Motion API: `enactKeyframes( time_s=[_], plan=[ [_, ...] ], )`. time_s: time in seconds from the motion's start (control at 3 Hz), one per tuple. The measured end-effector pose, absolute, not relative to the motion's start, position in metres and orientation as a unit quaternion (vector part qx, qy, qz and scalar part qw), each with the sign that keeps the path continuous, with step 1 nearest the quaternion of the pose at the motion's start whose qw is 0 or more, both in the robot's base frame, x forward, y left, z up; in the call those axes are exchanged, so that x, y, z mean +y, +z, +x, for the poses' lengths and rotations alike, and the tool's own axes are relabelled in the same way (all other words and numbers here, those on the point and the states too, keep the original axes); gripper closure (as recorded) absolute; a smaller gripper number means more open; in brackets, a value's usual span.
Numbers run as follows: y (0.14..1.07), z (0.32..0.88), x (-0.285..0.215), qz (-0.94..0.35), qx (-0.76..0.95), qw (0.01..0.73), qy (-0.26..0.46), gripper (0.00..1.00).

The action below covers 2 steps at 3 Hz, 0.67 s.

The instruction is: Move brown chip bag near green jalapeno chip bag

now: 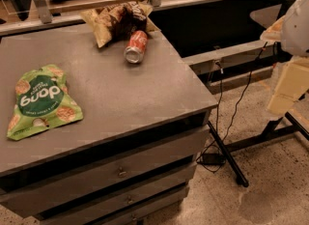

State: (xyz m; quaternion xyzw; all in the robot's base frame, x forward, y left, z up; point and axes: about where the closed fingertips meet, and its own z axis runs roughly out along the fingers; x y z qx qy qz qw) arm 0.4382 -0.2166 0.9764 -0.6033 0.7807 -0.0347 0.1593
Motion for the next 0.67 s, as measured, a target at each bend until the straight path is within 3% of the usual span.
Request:
enactKeyframes(
  time_s=[0.67],
  plan=[
    [0.979,0.452,-0.206,-0.603,0.773,0.196,-0.028,0.0]
  ],
)
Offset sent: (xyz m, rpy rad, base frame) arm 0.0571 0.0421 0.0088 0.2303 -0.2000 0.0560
